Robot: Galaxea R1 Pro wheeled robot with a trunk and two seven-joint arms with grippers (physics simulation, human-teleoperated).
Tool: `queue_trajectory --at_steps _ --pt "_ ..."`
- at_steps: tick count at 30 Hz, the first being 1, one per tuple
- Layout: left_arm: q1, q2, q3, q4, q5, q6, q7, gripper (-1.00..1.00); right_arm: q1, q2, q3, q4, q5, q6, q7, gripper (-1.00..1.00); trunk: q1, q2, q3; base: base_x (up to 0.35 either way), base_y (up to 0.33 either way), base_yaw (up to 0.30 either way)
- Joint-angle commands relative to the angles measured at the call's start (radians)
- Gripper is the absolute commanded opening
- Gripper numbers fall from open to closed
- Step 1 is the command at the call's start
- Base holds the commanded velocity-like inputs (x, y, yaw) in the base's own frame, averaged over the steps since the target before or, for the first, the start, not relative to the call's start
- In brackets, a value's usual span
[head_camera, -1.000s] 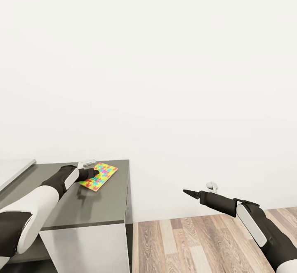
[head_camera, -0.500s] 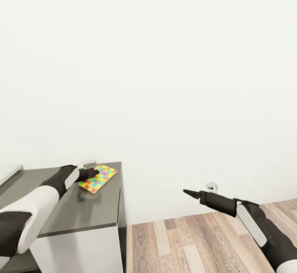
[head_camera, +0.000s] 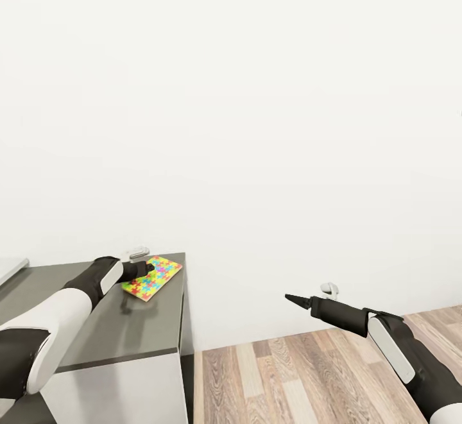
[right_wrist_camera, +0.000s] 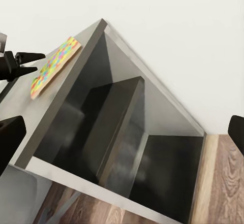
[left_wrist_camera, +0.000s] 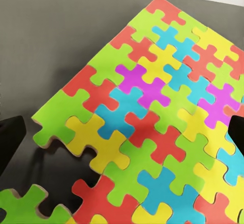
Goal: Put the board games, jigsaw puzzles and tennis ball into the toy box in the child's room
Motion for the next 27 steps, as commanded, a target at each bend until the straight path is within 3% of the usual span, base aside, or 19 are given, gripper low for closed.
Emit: queue_trajectory --at_steps 1,27 --pt "-0.001 0.001 -0.008 -0.001 0.006 0.004 0.000 1.00 -0.001 -0.001 0.001 0.000 -0.008 0.007 -0.002 1.00 0.000 -0.001 -0.001 0.000 0.000 -0.005" --pt "-0.001 0.001 -0.008 -0.001 0.006 0.004 -0.001 1.00 -0.001 0.001 0.001 0.000 -0.007 0.007 -0.002 1.00 0.000 -0.001 0.000 0.000 0.000 -0.010"
